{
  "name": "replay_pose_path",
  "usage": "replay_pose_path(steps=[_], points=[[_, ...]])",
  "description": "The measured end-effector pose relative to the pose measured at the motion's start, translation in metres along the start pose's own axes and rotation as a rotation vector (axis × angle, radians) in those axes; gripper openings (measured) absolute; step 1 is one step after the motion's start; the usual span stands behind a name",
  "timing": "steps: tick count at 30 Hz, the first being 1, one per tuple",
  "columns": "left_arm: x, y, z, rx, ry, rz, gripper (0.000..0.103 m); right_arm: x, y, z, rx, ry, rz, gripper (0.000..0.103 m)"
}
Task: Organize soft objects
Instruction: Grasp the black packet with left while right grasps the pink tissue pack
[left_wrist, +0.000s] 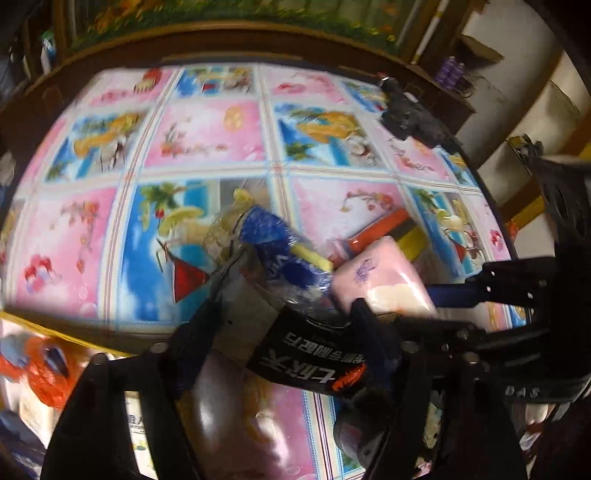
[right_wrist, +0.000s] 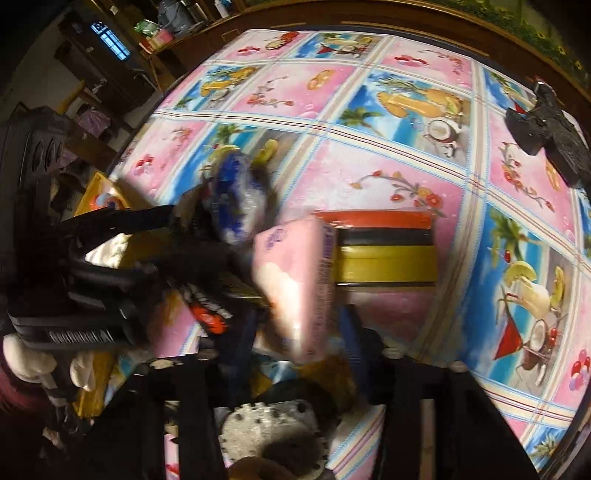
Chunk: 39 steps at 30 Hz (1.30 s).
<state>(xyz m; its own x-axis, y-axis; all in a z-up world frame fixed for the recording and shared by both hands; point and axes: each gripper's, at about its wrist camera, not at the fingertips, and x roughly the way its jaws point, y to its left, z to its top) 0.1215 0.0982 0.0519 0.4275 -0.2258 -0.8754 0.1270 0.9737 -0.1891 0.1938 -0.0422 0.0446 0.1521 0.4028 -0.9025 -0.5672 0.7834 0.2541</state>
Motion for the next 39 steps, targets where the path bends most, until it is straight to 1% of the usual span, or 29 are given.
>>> replay_pose_path(steps=[2, 3, 5, 9, 11, 12, 14, 16, 18, 19, 21, 22, 25, 27, 30, 31, 33, 34, 35, 37, 38, 39], points=[[-0.013, 0.0, 0.0, 0.006, -0.037, -0.019, 0.049, -0.009, 0.002, -0.001, 0.001, -0.024, -0.009, 0.024], [-0.019, 0.002, 0.0, 0.0, -0.052, -0.034, 0.044, -0.014, 0.001, -0.002, 0.01, -0.041, -0.008, 0.021], [-0.03, 0.005, -0.001, -0.017, -0.064, -0.068, 0.037, -0.026, 0.002, -0.006, 0.032, -0.074, -0.01, 0.02], [-0.045, 0.003, -0.01, -0.009, -0.086, -0.079, 0.035, -0.045, 0.011, -0.017, 0.04, -0.122, -0.013, 0.02], [-0.053, 0.0, -0.016, -0.002, -0.103, -0.097, 0.031, -0.056, 0.02, -0.024, 0.032, -0.142, -0.023, 0.02], [-0.056, -0.003, -0.019, -0.002, -0.103, -0.118, 0.028, -0.062, 0.024, -0.028, 0.03, -0.152, -0.028, 0.02], [-0.061, -0.007, -0.026, 0.005, -0.095, -0.143, 0.028, -0.075, 0.03, -0.037, 0.03, -0.182, -0.047, 0.02], [-0.067, -0.013, -0.034, 0.035, -0.086, -0.157, 0.028, -0.089, 0.035, -0.048, 0.036, -0.209, -0.059, 0.02], [-0.075, -0.015, -0.047, 0.055, -0.062, -0.207, 0.028, -0.104, 0.043, -0.063, 0.031, -0.232, -0.046, 0.02], [-0.078, -0.017, -0.054, 0.072, -0.052, -0.221, 0.028, -0.112, 0.048, -0.073, 0.022, -0.244, -0.043, 0.02], [-0.084, -0.022, -0.073, 0.126, -0.005, -0.257, 0.028, -0.129, 0.053, -0.093, 0.014, -0.269, -0.026, 0.02], [-0.086, -0.025, -0.084, 0.157, 0.021, -0.258, 0.028, -0.137, 0.056, -0.104, 0.014, -0.284, -0.01, 0.02], [-0.091, -0.031, -0.119, 0.248, 0.088, -0.203, 0.028, -0.158, 0.061, -0.148, 0.016, -0.337, 0.039, 0.02], [-0.095, -0.031, -0.137, 0.273, 0.098, -0.174, 0.028, -0.166, 0.057, -0.175, 0.032, -0.356, 0.072, 0.02], [-0.101, -0.023, -0.146, 0.236, 0.074, -0.146, 0.029, -0.162, 0.039, -0.214, 0.08, -0.338, 0.133, 0.02], [-0.102, -0.02, -0.144, 0.213, 0.056, -0.132, 0.03, -0.154, 0.031, -0.225, 0.108, -0.323, 0.136, 0.02], [-0.102, -0.012, -0.134, 0.15, 0.018, -0.105, 0.038, -0.138, 0.014, -0.24, 0.155, -0.286, 0.118, 0.022], [-0.101, -0.01, -0.127, 0.12, -0.003, -0.094, 0.047, -0.13, 0.008, -0.245, 0.183, -0.277, 0.087, 0.025], [-0.1, -0.008, -0.119, 0.099, -0.032, -0.073, 0.054, -0.122, -0.001, -0.25, 0.221, -0.272, 0.048, 0.035], [-0.096, -0.007, -0.102, 0.088, -0.083, -0.017, 0.055, -0.12, -0.011, -0.263, 0.265, -0.303, 0.033, 0.05], [-0.092, -0.008, -0.092, 0.095, -0.106, 0.018, 0.055, -0.122, -0.016, -0.27, 0.284, -0.332, 0.039, 0.055], [-0.086, -0.009, -0.082, 0.114, -0.119, 0.053, 0.055, -0.124, -0.019, -0.277, 0.294, -0.351, 0.049, 0.056]])
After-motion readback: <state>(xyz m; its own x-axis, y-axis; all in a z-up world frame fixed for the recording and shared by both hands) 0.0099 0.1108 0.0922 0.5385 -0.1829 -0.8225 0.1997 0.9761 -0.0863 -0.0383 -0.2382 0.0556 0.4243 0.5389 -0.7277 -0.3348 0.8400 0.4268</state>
